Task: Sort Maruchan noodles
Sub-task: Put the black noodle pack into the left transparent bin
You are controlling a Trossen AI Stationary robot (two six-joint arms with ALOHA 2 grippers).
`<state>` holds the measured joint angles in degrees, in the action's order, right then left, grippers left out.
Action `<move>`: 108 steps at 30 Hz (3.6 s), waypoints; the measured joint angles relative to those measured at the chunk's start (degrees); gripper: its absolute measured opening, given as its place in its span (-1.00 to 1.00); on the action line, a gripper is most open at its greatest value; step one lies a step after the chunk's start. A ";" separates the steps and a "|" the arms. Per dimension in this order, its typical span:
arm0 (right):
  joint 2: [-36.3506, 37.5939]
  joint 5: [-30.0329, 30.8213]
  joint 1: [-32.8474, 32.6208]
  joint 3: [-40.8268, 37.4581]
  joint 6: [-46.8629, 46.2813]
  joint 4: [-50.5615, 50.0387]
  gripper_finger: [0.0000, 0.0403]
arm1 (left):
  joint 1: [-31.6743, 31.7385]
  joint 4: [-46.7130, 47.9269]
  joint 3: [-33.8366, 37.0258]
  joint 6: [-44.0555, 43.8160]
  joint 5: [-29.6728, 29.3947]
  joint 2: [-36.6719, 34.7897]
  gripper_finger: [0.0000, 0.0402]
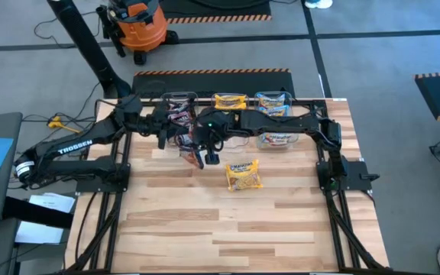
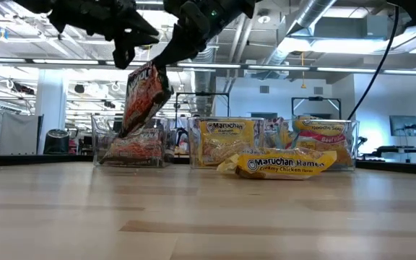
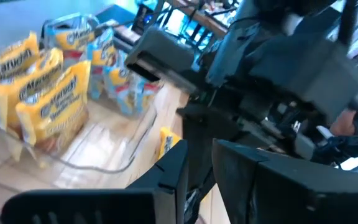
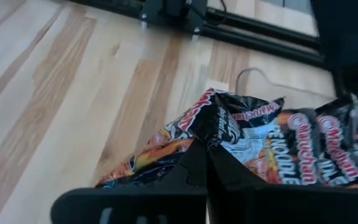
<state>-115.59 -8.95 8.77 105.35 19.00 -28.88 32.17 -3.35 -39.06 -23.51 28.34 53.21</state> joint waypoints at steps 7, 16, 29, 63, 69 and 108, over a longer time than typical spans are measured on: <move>0.00 -0.11 1.51 2.39 2.55 0.18 -0.98 | 1.13 4.14 -5.35 1.10 -0.07 0.00 -0.71; 0.02 -0.20 4.55 4.27 5.16 2.21 -0.98 | 2.47 13.80 -10.85 8.65 -2.00 0.00 -0.71; 0.01 -3.11 9.72 4.25 7.00 10.30 -0.98 | 5.39 22.93 -12.16 16.82 -3.39 0.02 -0.71; -10.38 -7.65 10.60 4.25 3.98 22.01 -0.98 | 5.18 35.82 -12.09 21.09 -7.88 6.29 -0.76; -10.38 -7.63 11.67 4.27 3.96 21.96 -0.98 | 5.18 36.43 -12.09 21.30 -8.28 8.99 -0.82; -12.22 -1.44 9.25 10.67 -6.55 1.11 -0.45 | 4.80 35.03 -12.09 21.89 -3.71 26.35 -0.95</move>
<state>-127.81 -10.39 18.02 116.02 12.44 -27.78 36.97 31.68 -51.16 -1.62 24.63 79.56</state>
